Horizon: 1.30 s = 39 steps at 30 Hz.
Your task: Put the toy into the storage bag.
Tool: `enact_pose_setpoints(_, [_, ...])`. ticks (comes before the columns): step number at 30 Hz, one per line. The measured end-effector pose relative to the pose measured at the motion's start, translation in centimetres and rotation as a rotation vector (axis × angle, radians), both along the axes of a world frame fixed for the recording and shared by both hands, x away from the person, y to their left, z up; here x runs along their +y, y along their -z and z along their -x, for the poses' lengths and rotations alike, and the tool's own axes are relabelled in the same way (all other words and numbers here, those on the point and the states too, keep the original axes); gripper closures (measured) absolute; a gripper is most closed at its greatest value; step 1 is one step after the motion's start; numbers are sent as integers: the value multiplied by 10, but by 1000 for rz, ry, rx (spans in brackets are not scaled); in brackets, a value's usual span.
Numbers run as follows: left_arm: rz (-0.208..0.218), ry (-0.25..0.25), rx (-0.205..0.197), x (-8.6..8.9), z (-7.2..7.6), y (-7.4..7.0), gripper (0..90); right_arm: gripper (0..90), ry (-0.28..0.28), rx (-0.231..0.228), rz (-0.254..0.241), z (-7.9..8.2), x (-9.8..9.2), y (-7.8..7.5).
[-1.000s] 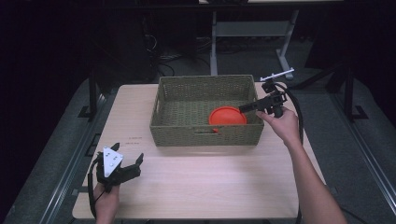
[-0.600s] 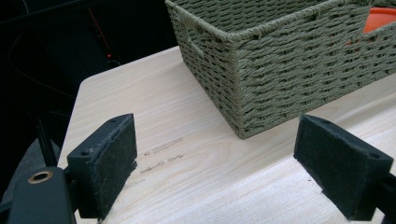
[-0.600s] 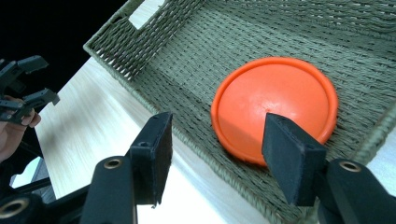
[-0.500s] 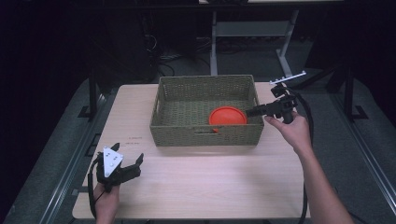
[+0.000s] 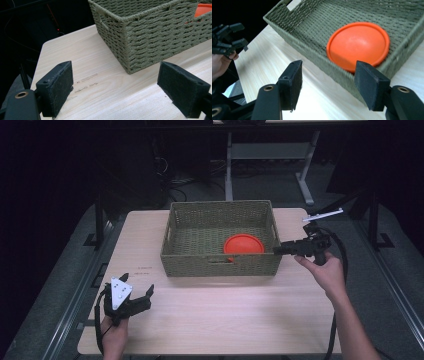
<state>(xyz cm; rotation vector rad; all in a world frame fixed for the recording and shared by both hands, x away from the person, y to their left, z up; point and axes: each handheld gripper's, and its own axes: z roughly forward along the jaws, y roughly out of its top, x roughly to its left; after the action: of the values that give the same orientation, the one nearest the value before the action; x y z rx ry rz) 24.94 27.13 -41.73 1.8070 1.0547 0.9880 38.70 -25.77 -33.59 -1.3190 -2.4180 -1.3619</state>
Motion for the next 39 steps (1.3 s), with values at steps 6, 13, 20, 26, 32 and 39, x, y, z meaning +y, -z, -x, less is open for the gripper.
enact_pose_setpoints(6, [7,-3,1,-1,0,0,128,382,1,-3,-3,13,-9,8])
enact_pose_setpoints(13, [-6,1,4,-1,0,0,127,367,19,-14,-16,25,-19,17])
enact_pose_setpoints(20, [-3,3,2,-1,0,1,128,357,32,-16,-25,37,-27,31])
enact_pose_setpoints(26, [-4,5,3,-2,-1,1,128,343,52,-4,-36,43,-37,42])
enact_pose_setpoints(32, [-4,6,4,-3,-1,1,128,306,66,2,-39,49,-43,51])
enact_pose_setpoints(39, [-4,5,4,-4,-1,1,127,284,71,11,-40,58,-49,63])
